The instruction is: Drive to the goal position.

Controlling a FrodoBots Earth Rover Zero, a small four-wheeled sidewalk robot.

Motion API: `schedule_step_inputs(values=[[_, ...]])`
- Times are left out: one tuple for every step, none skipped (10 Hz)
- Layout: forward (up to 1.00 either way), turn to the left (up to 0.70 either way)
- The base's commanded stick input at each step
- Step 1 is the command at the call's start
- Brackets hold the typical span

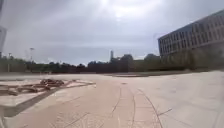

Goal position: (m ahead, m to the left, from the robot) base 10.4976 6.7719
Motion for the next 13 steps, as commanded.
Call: schedule_step_inputs(values=[[0.7, 0.0], [0.7, 0.0], [0.7, 0.0], [0.7, 0.0], [0.7, 0.0], [0.7, 0.0], [0.7, 0.0], [0.7, 0.0], [0.7, 0.0], [0.7, 0.0], [0.7, 0.0], [0.7, 0.0], [0.7, 0.0]])
